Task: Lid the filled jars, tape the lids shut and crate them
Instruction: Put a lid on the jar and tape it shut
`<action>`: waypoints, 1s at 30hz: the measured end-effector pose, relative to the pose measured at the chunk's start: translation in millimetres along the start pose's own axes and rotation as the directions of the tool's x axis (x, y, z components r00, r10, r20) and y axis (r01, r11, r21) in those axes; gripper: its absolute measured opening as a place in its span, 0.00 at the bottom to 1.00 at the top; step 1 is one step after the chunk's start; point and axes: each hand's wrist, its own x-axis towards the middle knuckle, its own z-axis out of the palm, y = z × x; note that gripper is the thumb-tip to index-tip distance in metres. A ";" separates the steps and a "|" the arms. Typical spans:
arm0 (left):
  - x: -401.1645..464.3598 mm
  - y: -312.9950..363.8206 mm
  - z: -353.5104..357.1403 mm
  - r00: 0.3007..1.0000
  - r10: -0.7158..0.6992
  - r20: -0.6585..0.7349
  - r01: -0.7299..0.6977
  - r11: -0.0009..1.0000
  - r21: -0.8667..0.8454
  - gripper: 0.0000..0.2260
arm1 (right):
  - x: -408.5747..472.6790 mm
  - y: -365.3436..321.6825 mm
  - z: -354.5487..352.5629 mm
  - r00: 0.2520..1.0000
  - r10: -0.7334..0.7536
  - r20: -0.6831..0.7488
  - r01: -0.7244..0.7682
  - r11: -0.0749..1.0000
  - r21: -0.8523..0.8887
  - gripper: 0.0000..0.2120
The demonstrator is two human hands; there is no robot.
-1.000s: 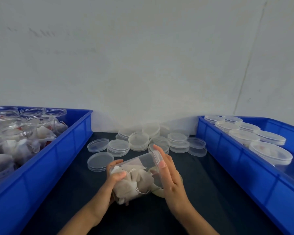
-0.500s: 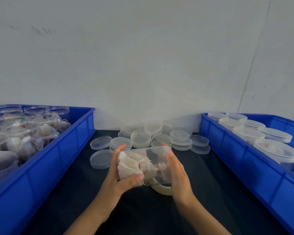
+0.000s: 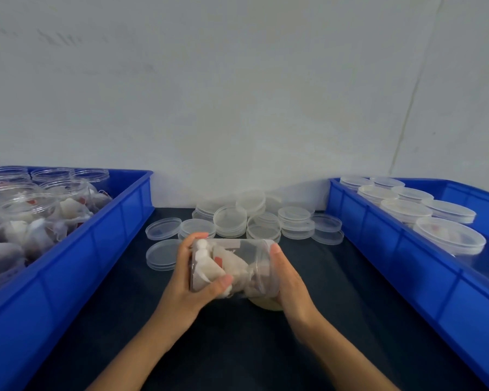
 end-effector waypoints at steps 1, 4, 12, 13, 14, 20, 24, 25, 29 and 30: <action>0.4 0.1 -0.3 0.999 0.032 -0.003 -0.032 0.999 0.018 0.36 | 2.7 -1.6 1.1 1.000 0.005 -0.007 -0.005 1.000 -0.019 0.28; 2.8 -1.0 -1.1 0.997 0.010 -0.082 -0.015 0.998 -0.058 0.35 | 6.8 -6.3 2.9 1.000 -0.002 -0.010 0.002 0.999 -0.038 0.25; 4.6 -3.2 -4.2 0.996 -0.071 -0.061 0.058 0.981 -0.184 0.38 | -1.0 -8.3 -2.3 1.000 -0.007 -0.005 0.007 0.997 -0.077 0.28; 4.6 -4.0 -3.0 0.996 -0.070 -0.050 0.060 0.981 -0.186 0.35 | -0.6 -7.1 -3.0 1.000 -0.013 0.022 0.015 0.998 -0.065 0.29; 4.1 -4.4 -1.5 0.997 -0.074 -0.035 0.066 0.979 -0.193 0.33 | -1.3 -7.5 -2.5 0.998 -0.026 0.049 0.029 0.998 -0.048 0.31; 1.9 -3.7 -2.2 0.998 -0.041 -0.040 0.034 0.986 -0.165 0.35 | 0.3 -12.9 -1.4 1.000 -0.009 -0.004 0.008 0.995 -0.096 0.26; 3.2 -8.6 -4.1 0.997 -0.036 -0.062 0.026 0.988 -0.150 0.31 | -0.8 -12.0 -3.7 0.999 -0.010 0.037 0.011 1.000 -0.020 0.30; 3.8 -9.6 -4.6 0.997 -0.044 -0.065 0.034 0.987 -0.157 0.32 | -1.0 -11.3 -4.3 0.999 -0.025 0.045 0.026 1.000 -0.013 0.28; 3.4 -6.8 -6.2 0.996 -0.042 -0.084 0.030 0.990 -0.138 0.31 | 0.0 -11.2 -5.2 0.998 -0.056 0.005 0.057 0.993 -0.101 0.25; 2.9 -5.2 -6.3 0.995 -0.038 -0.090 0.026 0.992 -0.124 0.29 | 0.2 -11.2 -4.7 0.999 -0.050 0.009 0.050 0.992 -0.112 0.26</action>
